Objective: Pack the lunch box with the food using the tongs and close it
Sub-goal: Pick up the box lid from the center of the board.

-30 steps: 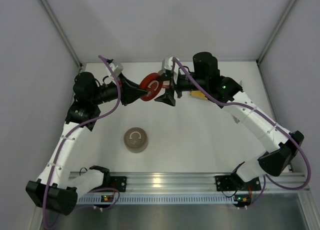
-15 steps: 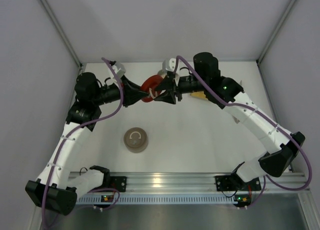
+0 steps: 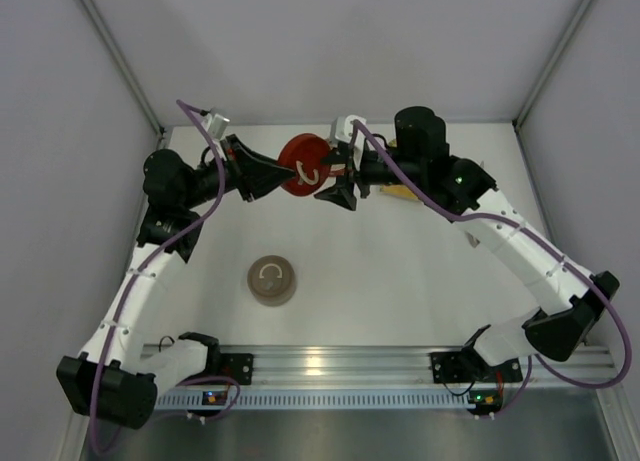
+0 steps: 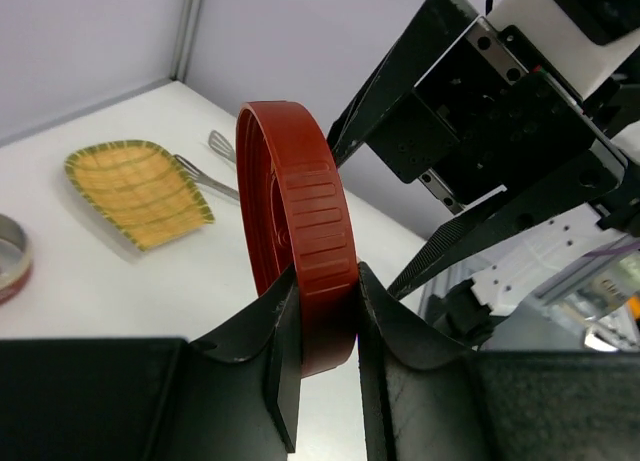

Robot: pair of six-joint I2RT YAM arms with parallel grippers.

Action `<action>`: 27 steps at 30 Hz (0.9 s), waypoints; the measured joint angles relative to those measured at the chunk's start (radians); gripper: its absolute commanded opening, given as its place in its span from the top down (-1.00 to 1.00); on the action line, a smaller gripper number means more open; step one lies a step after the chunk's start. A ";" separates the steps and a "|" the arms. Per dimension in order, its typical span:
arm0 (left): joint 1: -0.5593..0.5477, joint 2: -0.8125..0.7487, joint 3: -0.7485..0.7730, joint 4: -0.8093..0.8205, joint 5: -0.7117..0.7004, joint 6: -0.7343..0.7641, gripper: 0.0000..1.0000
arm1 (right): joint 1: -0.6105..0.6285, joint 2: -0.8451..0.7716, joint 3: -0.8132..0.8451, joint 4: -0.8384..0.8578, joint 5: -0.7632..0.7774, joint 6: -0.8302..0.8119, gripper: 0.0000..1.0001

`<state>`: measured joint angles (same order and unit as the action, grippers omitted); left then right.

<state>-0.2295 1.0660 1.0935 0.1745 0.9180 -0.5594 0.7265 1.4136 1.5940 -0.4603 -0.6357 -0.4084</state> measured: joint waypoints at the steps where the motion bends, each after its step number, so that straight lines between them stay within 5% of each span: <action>1: 0.001 0.003 -0.011 0.020 0.000 -0.037 1.00 | 0.000 0.000 0.009 -0.002 0.014 -0.008 -0.36; 10: 0.006 0.023 -0.076 0.200 -0.002 -0.339 1.00 | 0.000 0.000 0.121 0.003 0.072 -0.057 -0.35; 27: 0.051 0.033 -0.077 0.288 -0.064 -0.573 1.00 | 0.000 -0.021 0.128 -0.026 0.047 -0.089 -0.41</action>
<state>-0.1780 1.0988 1.0168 0.4625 0.8536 -1.1324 0.7265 1.3930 1.7222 -0.4866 -0.5884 -0.4973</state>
